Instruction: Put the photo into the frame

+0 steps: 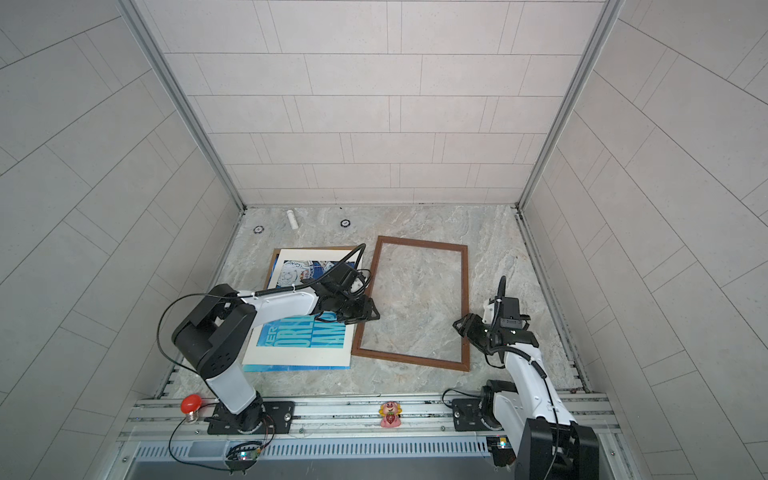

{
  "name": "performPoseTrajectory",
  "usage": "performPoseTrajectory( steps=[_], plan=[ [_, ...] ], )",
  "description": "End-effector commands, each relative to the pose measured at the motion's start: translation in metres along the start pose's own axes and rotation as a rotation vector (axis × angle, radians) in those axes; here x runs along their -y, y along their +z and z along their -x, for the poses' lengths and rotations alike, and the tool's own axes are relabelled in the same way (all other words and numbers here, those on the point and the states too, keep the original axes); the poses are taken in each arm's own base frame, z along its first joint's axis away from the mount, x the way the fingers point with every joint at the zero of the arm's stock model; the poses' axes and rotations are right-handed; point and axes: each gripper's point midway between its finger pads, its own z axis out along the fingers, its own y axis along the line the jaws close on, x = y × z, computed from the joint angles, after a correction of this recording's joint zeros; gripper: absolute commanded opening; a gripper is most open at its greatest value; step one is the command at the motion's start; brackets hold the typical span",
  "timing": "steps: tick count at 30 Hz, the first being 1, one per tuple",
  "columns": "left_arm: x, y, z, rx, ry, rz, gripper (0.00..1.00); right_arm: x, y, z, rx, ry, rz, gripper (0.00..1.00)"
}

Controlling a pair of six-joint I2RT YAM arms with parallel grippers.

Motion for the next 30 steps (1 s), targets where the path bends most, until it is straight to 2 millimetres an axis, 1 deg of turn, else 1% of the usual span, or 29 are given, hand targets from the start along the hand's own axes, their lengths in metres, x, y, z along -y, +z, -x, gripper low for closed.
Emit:
performPoseTrajectory(
  steps=[1,4,8,10,12,15,20,26,30],
  plan=[
    [-0.015,-0.021,-0.013,-0.054,0.040,0.146,0.57,-0.006,0.000,0.005,0.007,-0.036,0.021,0.65],
    [-0.014,-0.031,-0.015,-0.081,0.060,0.203,0.58,-0.007,0.000,0.006,0.010,-0.048,0.020,0.65],
    [-0.017,-0.044,-0.013,-0.057,0.104,0.304,0.57,-0.003,0.001,0.006,0.012,-0.057,0.007,0.65],
    [-0.015,-0.045,-0.013,-0.048,0.119,0.314,0.55,-0.002,0.002,0.006,0.013,-0.058,-0.001,0.65],
    [-0.012,-0.041,-0.018,-0.063,0.122,0.292,0.53,-0.001,0.002,0.007,0.016,-0.059,-0.006,0.65],
    [-0.020,-0.036,-0.021,-0.079,0.129,0.321,0.55,0.003,0.006,0.010,0.016,-0.060,-0.025,0.64],
    [-0.027,-0.027,-0.015,-0.087,0.137,0.353,0.56,0.008,0.014,0.011,-0.019,-0.044,-0.047,0.65],
    [-0.027,-0.011,-0.013,-0.108,0.138,0.330,0.57,0.011,0.021,0.011,-0.056,-0.029,-0.066,0.67],
    [-0.022,-0.001,-0.017,-0.122,0.128,0.270,0.57,0.012,0.023,0.016,-0.052,-0.029,-0.081,0.68]
  ],
)
